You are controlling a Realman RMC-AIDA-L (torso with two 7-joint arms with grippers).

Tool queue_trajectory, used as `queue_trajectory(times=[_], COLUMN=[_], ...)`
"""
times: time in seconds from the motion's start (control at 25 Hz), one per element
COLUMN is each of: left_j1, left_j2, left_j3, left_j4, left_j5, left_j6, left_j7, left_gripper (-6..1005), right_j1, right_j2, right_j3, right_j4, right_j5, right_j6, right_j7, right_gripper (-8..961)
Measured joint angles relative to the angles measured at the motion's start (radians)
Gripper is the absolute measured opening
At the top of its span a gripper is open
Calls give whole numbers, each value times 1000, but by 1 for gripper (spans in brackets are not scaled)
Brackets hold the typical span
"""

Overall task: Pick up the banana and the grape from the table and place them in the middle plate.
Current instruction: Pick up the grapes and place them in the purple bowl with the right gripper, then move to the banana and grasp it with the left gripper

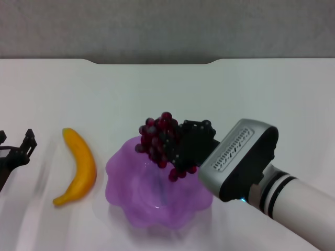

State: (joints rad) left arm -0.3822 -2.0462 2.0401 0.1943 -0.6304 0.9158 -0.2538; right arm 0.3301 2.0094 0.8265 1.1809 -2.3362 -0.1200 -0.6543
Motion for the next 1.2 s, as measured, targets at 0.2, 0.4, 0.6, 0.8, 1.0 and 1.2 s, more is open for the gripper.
queue_trajectory(times=[0.2, 0.4, 0.6, 0.8, 1.0, 1.2], left_j1=[-5, -4, -5, -6, -6, -5], left_j2=[-1, -1, 0, 0, -1, -3], left_j3=[0, -1, -2, -1, 3, 7], left_j4=[0, -1, -3, -3, -1, 3], left_j5=[0, -9, -40, -41, -41, -42], left_j6=[0, -1, -13, -14, -14, -8], left_j7=[-1, 1, 0, 0, -1, -2], left_gripper=[711, 711, 712, 712, 713, 713], right_j1=[12, 10, 20, 53, 42, 43], right_j2=[1, -1, 3, 2, 3, 3], right_j3=[-34, -70, -113, -177, -182, -180], right_j4=[-55, -87, -161, -315, -465, -622], right_j5=[0, -5, -2, -6, -4, -2], right_j6=[-64, -162, -294, -540, -784, -934], right_j7=[4, 4, 22, 189, 342, 520], right_gripper=[247, 317, 482, 706, 843, 871])
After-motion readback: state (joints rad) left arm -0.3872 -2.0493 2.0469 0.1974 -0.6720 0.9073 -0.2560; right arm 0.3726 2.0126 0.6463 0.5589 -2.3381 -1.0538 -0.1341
